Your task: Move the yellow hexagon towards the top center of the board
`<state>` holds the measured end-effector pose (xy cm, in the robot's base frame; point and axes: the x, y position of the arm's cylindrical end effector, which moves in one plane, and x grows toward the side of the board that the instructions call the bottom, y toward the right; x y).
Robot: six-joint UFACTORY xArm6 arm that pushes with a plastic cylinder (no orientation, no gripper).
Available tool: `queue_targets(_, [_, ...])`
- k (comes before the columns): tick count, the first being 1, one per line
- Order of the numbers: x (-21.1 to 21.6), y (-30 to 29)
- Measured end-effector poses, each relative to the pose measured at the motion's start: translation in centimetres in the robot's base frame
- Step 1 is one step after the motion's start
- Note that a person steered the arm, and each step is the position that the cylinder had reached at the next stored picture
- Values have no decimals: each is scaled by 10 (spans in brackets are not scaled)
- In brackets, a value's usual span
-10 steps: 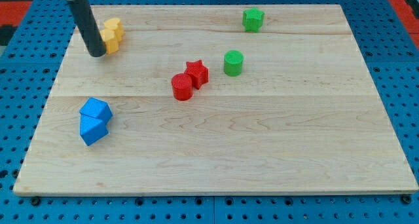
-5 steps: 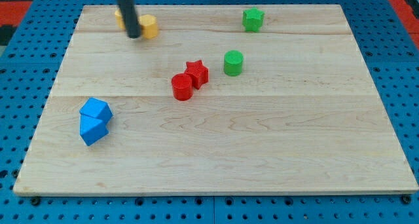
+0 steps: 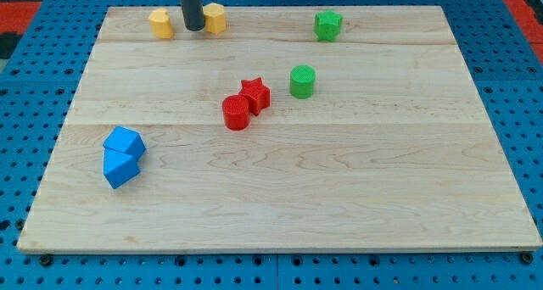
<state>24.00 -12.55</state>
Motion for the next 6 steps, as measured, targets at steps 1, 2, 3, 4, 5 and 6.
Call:
queue_targets(1, [-16,-14])
queue_targets(2, [-34,1])
queue_targets(3, [-32,25])
queue_targets(4, [-40,51])
queue_targets(5, [-44,60])
queue_targets(6, [-47,79])
